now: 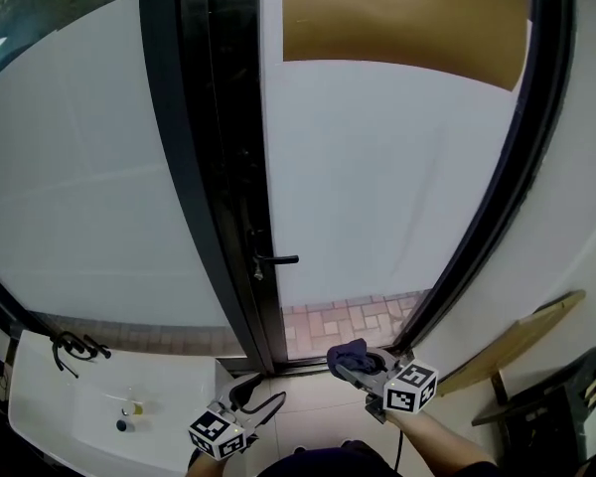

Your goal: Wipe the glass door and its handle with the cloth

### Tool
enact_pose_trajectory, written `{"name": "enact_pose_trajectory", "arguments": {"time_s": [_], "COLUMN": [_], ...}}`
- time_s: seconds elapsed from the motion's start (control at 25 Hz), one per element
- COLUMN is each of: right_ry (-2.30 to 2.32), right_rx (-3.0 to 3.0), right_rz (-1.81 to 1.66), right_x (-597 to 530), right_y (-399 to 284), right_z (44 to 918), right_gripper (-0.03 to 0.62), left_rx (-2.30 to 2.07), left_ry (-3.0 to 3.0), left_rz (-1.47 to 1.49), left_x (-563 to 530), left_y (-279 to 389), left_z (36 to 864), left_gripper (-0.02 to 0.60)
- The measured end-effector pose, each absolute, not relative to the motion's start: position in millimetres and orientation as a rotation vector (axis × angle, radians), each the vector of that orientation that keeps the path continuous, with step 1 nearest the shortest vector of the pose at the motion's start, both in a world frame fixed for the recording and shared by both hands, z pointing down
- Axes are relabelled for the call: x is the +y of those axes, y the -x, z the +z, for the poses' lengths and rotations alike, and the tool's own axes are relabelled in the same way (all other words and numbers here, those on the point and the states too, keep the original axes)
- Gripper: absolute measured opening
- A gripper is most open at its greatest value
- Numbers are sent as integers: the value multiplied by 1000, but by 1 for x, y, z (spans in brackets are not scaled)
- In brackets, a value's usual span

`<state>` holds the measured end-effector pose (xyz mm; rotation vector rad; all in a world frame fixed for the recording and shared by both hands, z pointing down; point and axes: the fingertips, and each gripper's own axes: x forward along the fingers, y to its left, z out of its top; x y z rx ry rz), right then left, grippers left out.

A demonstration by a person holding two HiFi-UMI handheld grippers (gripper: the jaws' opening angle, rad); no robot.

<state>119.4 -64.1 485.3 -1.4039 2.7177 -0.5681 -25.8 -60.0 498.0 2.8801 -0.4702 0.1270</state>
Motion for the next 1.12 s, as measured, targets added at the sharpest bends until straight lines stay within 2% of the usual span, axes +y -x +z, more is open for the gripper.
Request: {"name": "enact_pose_trajectory", "arguments": {"time_s": [0.56,1.12], "right_ry": [1456,1406], "right_rx": [2661,2678], "right_rz": [-576,-593], "right_x": [83,184], "right_y": [-160,-155], "right_z": [489,495], "right_gripper": [132,132], "left_rx": [-418,-491], "left_ry": [-2877,-2878], "left_rz": [150,179], "left_x": [53,154], "left_y": [-20,-8], "left_z": [490,493], "left_gripper": [242,242]}}
